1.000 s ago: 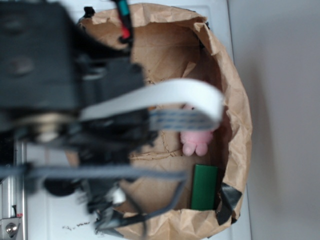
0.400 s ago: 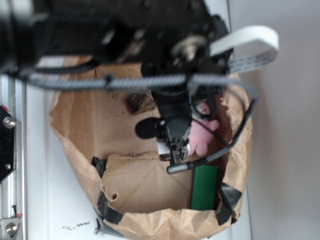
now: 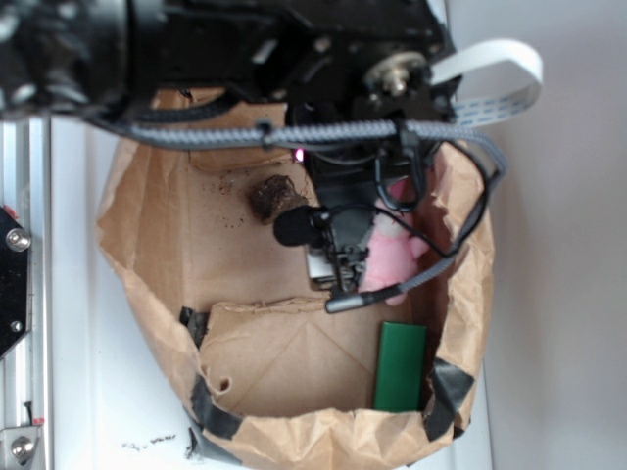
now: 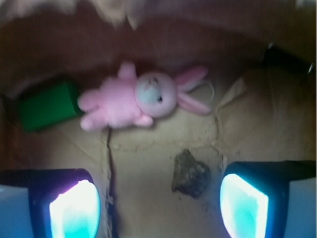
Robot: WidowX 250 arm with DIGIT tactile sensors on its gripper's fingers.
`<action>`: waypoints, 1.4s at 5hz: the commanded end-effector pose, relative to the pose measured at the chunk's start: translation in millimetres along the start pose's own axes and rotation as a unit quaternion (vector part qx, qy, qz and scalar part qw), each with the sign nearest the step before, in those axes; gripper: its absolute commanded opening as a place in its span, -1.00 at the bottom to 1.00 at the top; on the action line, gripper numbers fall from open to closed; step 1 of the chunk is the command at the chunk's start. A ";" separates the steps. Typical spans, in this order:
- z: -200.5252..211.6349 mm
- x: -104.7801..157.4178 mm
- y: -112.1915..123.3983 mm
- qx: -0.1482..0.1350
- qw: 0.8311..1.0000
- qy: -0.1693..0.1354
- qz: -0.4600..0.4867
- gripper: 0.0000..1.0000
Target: Grab the rock.
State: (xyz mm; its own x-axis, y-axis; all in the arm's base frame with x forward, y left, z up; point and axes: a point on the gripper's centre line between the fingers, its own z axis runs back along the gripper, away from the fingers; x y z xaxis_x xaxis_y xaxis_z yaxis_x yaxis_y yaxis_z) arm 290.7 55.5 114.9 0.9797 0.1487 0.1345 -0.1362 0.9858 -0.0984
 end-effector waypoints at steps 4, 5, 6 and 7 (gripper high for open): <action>8.6 -8.7 12.2 0.012 1.000 -0.016 0.002 1.00; -18.3 -9.6 25.1 0.009 1.000 -0.026 -0.001 1.00; -34.9 -15.3 30.8 0.028 0.999 -0.036 -0.008 1.00; -34.9 -15.7 33.9 0.018 0.999 -0.039 -0.016 1.00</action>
State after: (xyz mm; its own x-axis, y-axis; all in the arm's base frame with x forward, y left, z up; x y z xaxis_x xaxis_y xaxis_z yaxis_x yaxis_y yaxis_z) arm 274.2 74.5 66.2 0.9764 0.1037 0.1895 -0.0932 0.9936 -0.0639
